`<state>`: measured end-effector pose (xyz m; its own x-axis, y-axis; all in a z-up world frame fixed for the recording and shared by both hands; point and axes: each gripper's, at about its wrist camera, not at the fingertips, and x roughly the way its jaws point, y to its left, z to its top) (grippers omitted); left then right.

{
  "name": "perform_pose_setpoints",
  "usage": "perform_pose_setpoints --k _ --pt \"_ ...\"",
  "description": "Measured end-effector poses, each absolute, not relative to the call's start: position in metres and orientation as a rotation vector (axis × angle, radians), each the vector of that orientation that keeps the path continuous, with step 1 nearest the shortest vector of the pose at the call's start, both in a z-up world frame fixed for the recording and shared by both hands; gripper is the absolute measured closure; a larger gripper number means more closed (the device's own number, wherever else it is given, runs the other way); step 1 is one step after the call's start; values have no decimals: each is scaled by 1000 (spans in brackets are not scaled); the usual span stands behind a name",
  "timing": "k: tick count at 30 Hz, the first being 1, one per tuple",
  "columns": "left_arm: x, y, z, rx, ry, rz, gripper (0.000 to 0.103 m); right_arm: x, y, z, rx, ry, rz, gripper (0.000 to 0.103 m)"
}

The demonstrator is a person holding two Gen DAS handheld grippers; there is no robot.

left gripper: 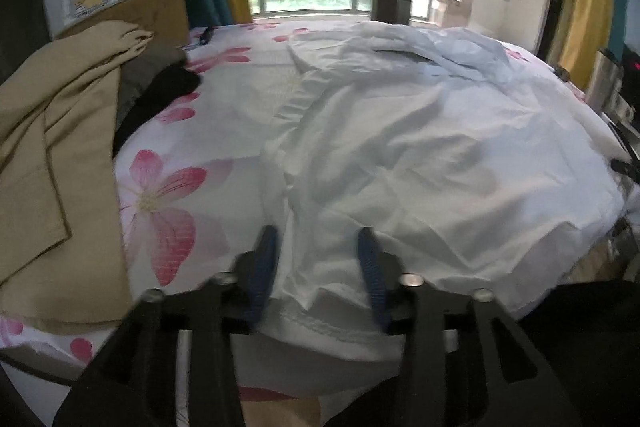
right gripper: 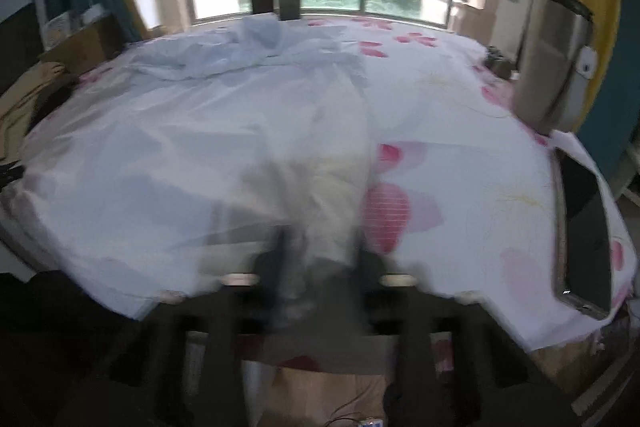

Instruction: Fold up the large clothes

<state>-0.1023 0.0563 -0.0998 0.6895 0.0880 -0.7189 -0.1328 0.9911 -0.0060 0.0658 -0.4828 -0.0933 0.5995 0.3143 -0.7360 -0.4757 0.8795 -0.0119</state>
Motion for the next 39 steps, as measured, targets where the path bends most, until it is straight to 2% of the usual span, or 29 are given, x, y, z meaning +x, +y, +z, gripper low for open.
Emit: perform_pose_setpoints --k 1,7,19,39 --pt "-102 53 -99 -58 805 90 98 65 -479 -93 -217 810 473 98" --pt "-103 44 -95 -23 763 73 99 67 -470 -88 -202 800 504 99" --pt "-104 60 -36 -110 529 95 99 81 -469 -46 -164 688 496 99" --pt "-57 73 -8 -111 487 141 99 127 -465 -17 -119 628 487 99"
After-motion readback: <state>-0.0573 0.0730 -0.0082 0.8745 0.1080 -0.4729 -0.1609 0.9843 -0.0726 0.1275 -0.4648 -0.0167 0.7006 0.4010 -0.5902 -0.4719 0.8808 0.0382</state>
